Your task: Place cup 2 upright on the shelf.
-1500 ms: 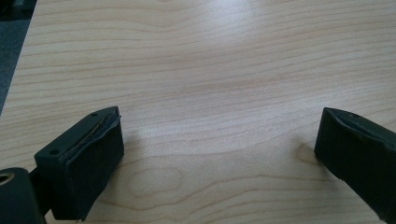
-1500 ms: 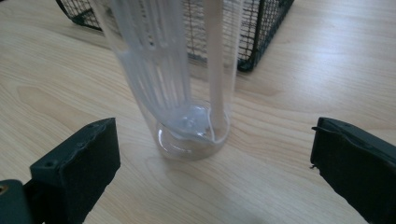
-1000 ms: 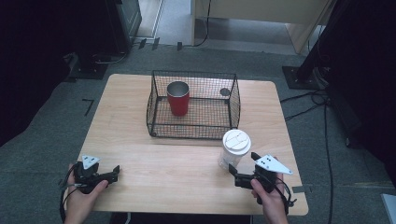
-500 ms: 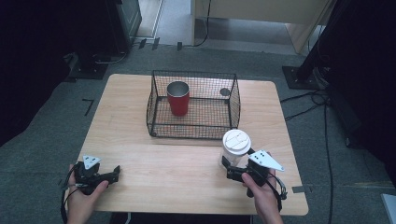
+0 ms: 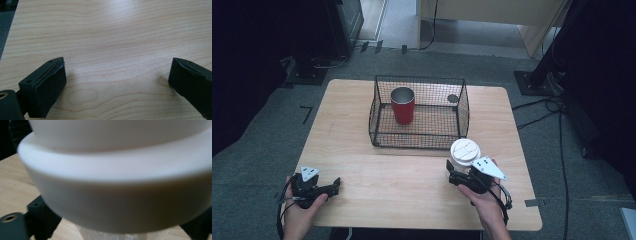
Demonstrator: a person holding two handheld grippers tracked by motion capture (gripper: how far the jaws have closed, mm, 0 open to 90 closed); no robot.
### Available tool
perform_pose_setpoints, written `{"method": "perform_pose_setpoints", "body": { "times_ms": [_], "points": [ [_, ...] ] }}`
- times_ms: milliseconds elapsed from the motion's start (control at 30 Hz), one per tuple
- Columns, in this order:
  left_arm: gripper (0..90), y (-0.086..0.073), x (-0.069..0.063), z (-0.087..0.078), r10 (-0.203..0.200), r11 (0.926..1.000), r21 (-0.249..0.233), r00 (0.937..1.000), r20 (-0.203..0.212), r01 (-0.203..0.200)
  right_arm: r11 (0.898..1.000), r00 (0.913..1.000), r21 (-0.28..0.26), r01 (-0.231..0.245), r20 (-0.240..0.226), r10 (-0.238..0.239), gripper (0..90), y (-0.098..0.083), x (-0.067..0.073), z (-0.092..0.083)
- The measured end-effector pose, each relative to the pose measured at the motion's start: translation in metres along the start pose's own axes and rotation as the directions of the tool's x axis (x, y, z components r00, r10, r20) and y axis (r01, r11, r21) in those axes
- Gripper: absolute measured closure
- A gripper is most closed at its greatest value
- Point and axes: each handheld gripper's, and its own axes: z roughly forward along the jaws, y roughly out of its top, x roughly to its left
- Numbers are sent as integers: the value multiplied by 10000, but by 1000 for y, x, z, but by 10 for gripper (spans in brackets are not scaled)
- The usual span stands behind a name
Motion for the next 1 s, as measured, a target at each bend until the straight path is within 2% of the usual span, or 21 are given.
{"method": "perform_pose_setpoints", "body": {
  "times_ms": [67, 233, 433, 700, 1000],
  "points": [
    [20, 0, 0, 0, -1, 10000, -1, 10000, -2, 1, 9999, 10000, -95, -40, 90, 41, 141, 0, 0, 1],
    [20, 0, 0, 0, -4, 10000, -3, 10000, 1, 4, 9982, 9986, -301, 511, 140, -507, 159, -1, 0, -1],
    [19, 0, 0, 0, -2, 10000, 6, 10000, 8, 2, 9961, 9996, -838, 261, 130, -251, 163, -2, 0, -6],
    [20, 0, 0, 0, -29, 10000, -8, 10000, 26, 29, 9899, 9996, -1404, 203, -189, -231, 162, 5, 5, -14],
    [20, 0, 0, 0, -7, 10000, 6, 10000, 17, 7, 9807, 9988, -1913, 404, -204, -451, 161, 18, 16, -21]
  ]
}}
